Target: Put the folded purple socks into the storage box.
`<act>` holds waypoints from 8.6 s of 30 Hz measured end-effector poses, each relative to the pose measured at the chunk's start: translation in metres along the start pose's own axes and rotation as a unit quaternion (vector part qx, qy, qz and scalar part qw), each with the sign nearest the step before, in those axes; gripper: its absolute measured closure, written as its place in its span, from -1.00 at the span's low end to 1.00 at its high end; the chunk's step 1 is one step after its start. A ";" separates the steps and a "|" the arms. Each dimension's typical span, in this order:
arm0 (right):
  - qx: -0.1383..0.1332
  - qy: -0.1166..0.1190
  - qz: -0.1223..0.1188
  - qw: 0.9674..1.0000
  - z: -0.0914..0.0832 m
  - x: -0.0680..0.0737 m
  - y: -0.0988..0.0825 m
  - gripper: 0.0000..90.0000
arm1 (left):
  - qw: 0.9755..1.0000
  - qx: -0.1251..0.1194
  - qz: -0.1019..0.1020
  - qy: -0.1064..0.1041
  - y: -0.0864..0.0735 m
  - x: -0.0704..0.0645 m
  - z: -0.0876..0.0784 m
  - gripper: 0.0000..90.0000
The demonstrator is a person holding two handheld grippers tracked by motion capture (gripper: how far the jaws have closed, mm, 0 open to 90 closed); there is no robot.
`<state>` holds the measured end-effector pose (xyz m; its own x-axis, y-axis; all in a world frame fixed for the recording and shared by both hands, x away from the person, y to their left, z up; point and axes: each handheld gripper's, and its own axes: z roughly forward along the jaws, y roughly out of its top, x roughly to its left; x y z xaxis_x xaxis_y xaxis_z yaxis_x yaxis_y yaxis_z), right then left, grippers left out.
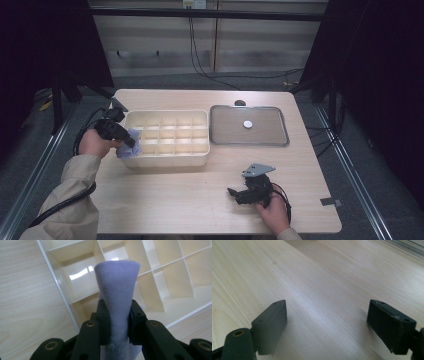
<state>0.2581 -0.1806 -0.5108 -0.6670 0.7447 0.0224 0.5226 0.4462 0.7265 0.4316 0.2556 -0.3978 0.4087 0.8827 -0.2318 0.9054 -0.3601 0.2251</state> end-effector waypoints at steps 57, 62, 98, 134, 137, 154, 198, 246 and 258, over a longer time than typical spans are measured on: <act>-0.001 0.000 -0.001 1.000 0.000 0.000 0.000 -0.64 | 0.999 -0.009 -0.007 0.037 -0.002 -0.006 0.006 0.29; 0.000 0.000 -0.001 1.000 0.000 0.000 0.000 -0.64 | 0.999 -0.010 -0.006 0.041 0.000 -0.007 0.000 0.28; -0.002 0.000 -0.001 1.000 0.000 0.000 0.000 -0.64 | 0.999 0.007 0.000 0.035 0.014 -0.009 -0.034 0.46; -0.002 0.000 -0.001 1.000 0.000 0.000 0.000 -0.64 | 0.999 0.027 0.001 0.045 0.018 -0.006 -0.019 1.00; -0.002 0.000 0.000 1.000 0.000 0.000 0.000 -0.64 | 0.999 0.026 0.004 0.047 0.018 -0.006 -0.018 1.00; -0.002 0.000 -0.002 1.000 0.000 0.000 0.000 -0.64 | 0.998 0.040 0.004 0.047 0.020 -0.005 0.004 1.00; 0.001 0.004 -0.003 1.000 0.000 0.002 0.000 -0.64 | 0.998 0.059 -0.002 0.016 -0.012 0.001 0.046 1.00; 0.000 0.004 -0.001 1.000 0.000 0.002 0.000 -0.64 | 1.000 0.015 0.007 0.011 -0.005 -0.011 -0.003 0.06; 0.000 0.004 -0.001 1.000 0.000 0.002 0.000 -0.64 | 1.000 0.014 0.020 0.007 -0.003 -0.018 -0.006 -0.15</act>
<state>0.2569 -0.1784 -0.5106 -0.6730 0.7392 0.0260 0.5211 0.4488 0.7260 0.4207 0.2423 -0.3886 0.4426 0.8718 -0.2098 0.8915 -0.4026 0.2076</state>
